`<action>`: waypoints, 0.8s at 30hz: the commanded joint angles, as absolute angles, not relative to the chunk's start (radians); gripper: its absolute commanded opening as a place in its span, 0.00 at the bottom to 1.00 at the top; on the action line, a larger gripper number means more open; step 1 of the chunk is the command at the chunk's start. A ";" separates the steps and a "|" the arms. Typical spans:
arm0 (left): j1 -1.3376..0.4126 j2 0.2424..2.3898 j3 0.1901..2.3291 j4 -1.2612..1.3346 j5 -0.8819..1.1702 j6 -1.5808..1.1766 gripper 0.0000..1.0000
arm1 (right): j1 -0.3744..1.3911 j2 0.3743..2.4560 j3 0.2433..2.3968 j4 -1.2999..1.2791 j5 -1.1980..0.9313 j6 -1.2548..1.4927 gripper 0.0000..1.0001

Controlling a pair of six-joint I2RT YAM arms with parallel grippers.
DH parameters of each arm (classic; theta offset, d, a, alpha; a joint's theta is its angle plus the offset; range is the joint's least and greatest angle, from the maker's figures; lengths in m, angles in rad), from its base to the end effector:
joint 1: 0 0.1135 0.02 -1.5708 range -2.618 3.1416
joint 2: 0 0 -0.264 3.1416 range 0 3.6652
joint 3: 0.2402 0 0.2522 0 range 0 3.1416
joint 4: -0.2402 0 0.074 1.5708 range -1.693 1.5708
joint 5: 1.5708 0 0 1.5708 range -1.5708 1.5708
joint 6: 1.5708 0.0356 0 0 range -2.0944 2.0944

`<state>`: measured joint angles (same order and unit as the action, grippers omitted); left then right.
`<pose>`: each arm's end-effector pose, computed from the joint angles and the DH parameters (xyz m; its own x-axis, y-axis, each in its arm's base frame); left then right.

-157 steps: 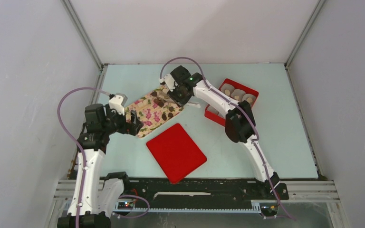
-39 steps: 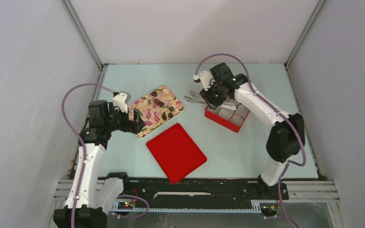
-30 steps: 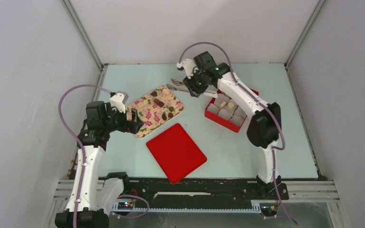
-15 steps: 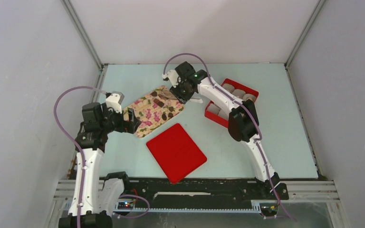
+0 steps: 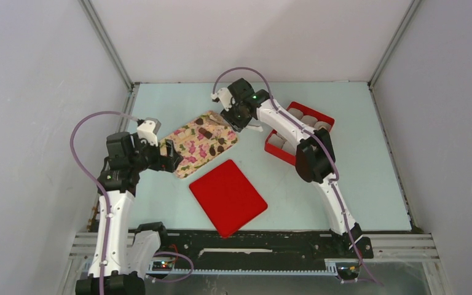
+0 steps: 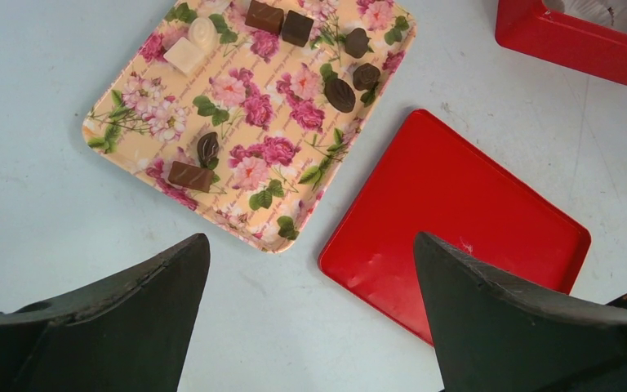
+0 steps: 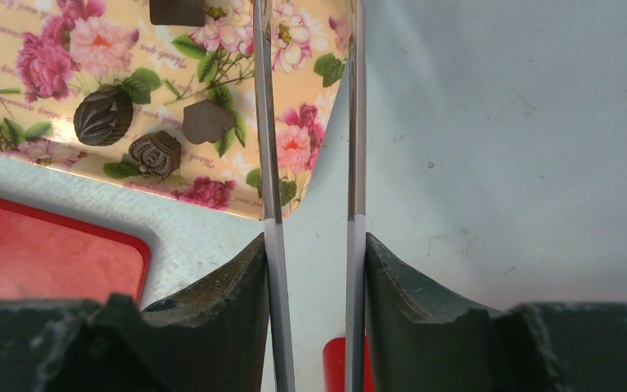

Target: Pack the chocolate

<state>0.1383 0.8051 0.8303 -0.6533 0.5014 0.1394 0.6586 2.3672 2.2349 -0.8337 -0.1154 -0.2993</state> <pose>0.1663 0.0059 0.3081 -0.5396 0.0479 -0.8405 0.3426 0.9245 -0.1673 0.4100 0.3225 0.2353 -0.4271 -0.7009 -0.5712 -0.8222 0.5639 -0.0772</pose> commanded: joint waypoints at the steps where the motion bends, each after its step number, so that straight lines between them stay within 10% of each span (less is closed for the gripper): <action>1: 0.145 0.807 0.811 -0.622 0.521 0.134 0.98 | 0.657 2.351 2.258 -0.763 -0.100 -0.304 0.43; 24: 0.145 0.806 0.807 -0.615 0.530 0.135 0.98 | 0.662 2.410 2.228 -0.769 -0.014 -0.353 0.41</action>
<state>0.1383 0.8127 0.8303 -0.6529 0.5049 0.1394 0.6590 2.4527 2.2448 -0.7891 -0.0441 -0.3363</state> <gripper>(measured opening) 0.984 0.434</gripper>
